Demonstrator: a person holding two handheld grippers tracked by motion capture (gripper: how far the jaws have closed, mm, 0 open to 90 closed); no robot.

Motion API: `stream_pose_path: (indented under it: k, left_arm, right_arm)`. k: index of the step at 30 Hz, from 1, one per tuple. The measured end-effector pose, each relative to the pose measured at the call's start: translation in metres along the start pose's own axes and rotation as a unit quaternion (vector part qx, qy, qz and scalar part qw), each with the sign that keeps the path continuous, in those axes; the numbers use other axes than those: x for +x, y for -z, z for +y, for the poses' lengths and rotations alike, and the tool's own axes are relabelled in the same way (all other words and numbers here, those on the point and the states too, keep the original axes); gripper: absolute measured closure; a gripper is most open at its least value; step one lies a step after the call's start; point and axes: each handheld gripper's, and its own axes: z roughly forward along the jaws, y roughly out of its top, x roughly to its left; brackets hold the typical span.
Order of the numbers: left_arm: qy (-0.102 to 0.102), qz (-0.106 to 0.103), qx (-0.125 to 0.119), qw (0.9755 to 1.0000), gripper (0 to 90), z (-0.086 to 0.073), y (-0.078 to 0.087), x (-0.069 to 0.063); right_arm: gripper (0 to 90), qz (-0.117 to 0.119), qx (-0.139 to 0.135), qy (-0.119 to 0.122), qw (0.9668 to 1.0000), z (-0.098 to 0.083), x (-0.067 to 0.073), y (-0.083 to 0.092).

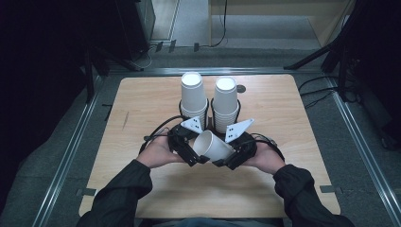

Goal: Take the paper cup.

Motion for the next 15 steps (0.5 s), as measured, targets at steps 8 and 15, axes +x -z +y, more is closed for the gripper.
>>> stream_pose_path:
  k: [8, 15]
  left_arm:
    - [0.022, 0.005, -0.046, 0.9987, 0.0, -0.006, 0.006, -0.001]
    - [0.045, -0.011, -0.085, 0.9954, 0.0, -0.008, 0.009, 0.001]
  right_arm:
    - [21.8, -0.002, -0.030, -0.006, 0.9995, -0.001, -0.002, 0.010]
    - [21.7, -0.004, -0.042, -0.010, 0.9991, -0.001, -0.001, 0.016]
